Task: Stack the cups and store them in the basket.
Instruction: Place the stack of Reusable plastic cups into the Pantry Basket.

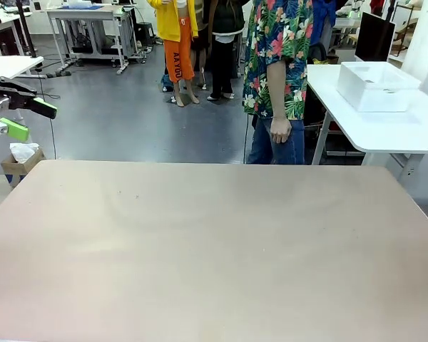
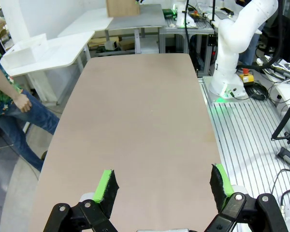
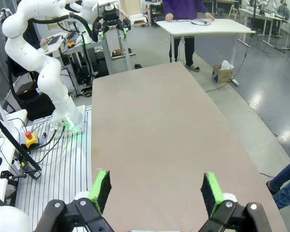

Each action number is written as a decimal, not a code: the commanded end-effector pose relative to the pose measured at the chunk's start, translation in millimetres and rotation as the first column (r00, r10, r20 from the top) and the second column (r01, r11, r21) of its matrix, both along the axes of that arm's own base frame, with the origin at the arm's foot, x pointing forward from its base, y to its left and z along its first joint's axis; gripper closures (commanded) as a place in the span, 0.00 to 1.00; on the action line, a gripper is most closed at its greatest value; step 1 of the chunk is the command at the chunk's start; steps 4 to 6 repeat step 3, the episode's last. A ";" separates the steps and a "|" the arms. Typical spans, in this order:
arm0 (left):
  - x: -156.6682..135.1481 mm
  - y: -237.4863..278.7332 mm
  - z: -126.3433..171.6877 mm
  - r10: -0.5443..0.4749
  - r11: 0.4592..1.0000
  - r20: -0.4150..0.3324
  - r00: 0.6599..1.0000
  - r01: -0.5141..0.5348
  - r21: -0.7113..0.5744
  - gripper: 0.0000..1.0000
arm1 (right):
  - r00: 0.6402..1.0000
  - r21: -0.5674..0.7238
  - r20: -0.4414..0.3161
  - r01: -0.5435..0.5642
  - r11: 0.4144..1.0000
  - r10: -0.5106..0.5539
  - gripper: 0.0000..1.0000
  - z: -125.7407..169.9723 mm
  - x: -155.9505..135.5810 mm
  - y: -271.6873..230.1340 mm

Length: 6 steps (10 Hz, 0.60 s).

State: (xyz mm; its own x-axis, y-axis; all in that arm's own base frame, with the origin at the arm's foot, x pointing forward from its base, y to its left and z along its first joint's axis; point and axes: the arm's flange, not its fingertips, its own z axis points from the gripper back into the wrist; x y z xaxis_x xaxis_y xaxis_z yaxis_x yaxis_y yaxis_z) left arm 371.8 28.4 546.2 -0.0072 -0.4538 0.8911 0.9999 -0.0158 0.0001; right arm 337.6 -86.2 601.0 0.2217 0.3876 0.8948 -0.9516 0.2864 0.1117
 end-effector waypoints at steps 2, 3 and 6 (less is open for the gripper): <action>-0.9 1.1 2.9 -0.009 1.000 -0.005 1.000 0.009 0.004 0.00 | 1.000 0.015 0.015 -0.007 1.000 0.006 0.00 2.5 -0.3 0.3; -0.9 1.1 2.9 -0.009 1.000 -0.005 1.000 0.009 0.004 0.00 | 1.000 0.015 0.015 -0.007 1.000 0.006 0.00 2.5 -0.3 0.3; -0.9 1.1 2.9 -0.009 1.000 -0.005 1.000 0.009 0.004 0.00 | 1.000 0.015 0.015 -0.007 1.000 0.006 0.00 2.5 -0.3 0.3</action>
